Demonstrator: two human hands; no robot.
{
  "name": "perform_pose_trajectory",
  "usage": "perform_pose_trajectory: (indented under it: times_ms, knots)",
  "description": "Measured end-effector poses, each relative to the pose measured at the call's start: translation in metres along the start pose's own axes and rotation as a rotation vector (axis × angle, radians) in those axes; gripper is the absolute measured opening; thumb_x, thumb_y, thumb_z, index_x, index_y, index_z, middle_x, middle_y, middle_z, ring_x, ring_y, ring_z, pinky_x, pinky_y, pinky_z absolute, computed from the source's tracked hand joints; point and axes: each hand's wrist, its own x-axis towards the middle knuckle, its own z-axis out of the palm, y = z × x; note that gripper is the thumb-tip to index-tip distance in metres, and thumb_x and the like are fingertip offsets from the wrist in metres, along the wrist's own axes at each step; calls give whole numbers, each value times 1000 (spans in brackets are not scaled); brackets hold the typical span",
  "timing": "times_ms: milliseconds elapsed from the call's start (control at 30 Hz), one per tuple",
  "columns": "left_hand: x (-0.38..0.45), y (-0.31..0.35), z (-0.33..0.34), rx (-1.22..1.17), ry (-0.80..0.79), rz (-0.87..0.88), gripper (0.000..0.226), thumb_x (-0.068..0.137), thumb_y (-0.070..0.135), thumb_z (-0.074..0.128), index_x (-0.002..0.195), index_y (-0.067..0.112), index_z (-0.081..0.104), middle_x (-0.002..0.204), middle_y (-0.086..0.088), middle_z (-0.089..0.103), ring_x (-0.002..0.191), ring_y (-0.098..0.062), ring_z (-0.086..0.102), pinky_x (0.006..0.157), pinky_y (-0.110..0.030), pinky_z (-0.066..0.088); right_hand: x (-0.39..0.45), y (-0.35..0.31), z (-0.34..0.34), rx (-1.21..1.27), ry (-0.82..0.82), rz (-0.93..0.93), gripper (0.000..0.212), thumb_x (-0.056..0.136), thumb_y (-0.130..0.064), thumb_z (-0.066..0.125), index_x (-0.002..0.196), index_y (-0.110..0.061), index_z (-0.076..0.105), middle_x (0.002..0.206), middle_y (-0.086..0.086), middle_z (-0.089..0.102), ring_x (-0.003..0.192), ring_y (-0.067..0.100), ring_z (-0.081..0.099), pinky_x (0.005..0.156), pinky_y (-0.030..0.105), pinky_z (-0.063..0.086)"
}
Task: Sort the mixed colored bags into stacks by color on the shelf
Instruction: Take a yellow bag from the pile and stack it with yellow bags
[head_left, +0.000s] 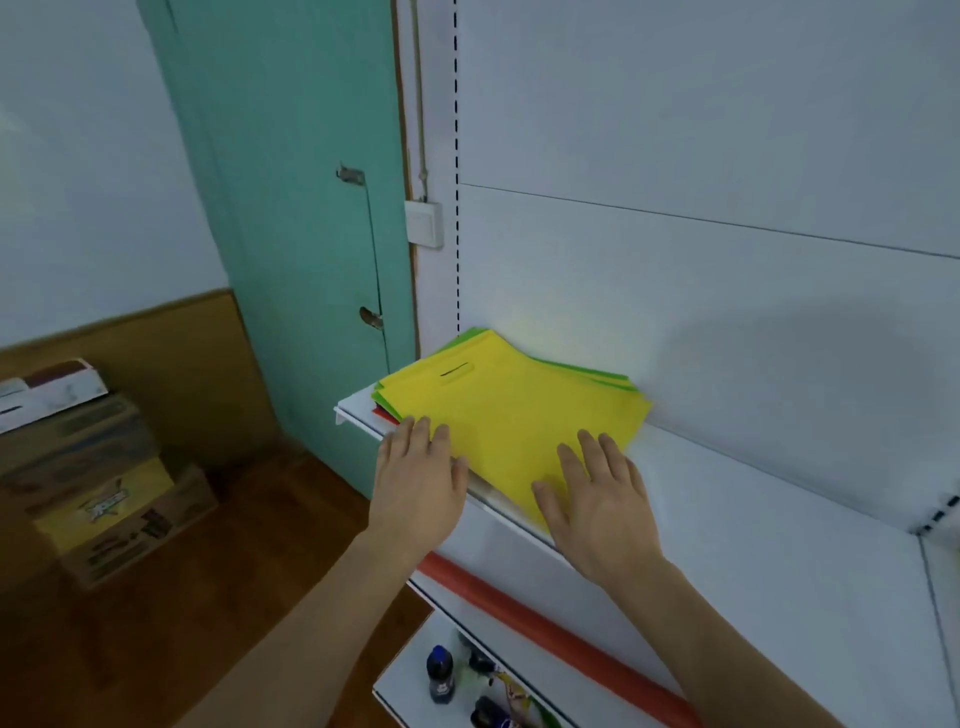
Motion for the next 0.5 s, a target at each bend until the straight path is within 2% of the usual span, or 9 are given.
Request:
perform_pose_trajectory:
  times_ms: [200, 333, 433, 500]
  knots:
    - [63, -44, 6, 4, -30, 130, 75, 106, 61, 27, 164, 13, 27, 172, -14, 21, 160, -32, 10, 129, -52, 11, 37, -43, 22, -99, -77, 146, 73, 104, -69, 18, 159, -28, 40, 170, 3, 31, 159, 29, 21, 126, 50, 21]
    - [86, -49, 13, 66, -84, 234, 93, 99, 75, 24, 164, 9, 22, 172, -20, 14, 160, -34, 2, 130, -52, 2, 31, -46, 32, -117, -81, 209, 64, 105, -66, 24, 155, -32, 46, 168, -1, 36, 157, 27, 26, 125, 49, 19]
    - [92, -47, 24, 97, -98, 314, 95, 97, 77, 20, 159, 7, 36, 165, -21, 33, 156, -35, 20, 128, -53, 11, 31, -39, 26, -132, -64, 300, 57, 105, -62, 30, 150, -36, 53, 164, -1, 42, 154, 27, 30, 124, 48, 23]
    - [93, -43, 30, 83, -70, 351, 94, 96, 78, 22, 154, 6, 43, 153, -17, 49, 146, -34, 35, 124, -50, 22, 31, -33, 22, -162, -59, 401, 55, 104, -62, 33, 148, -37, 54, 162, 0, 44, 153, 28, 32, 123, 47, 26]
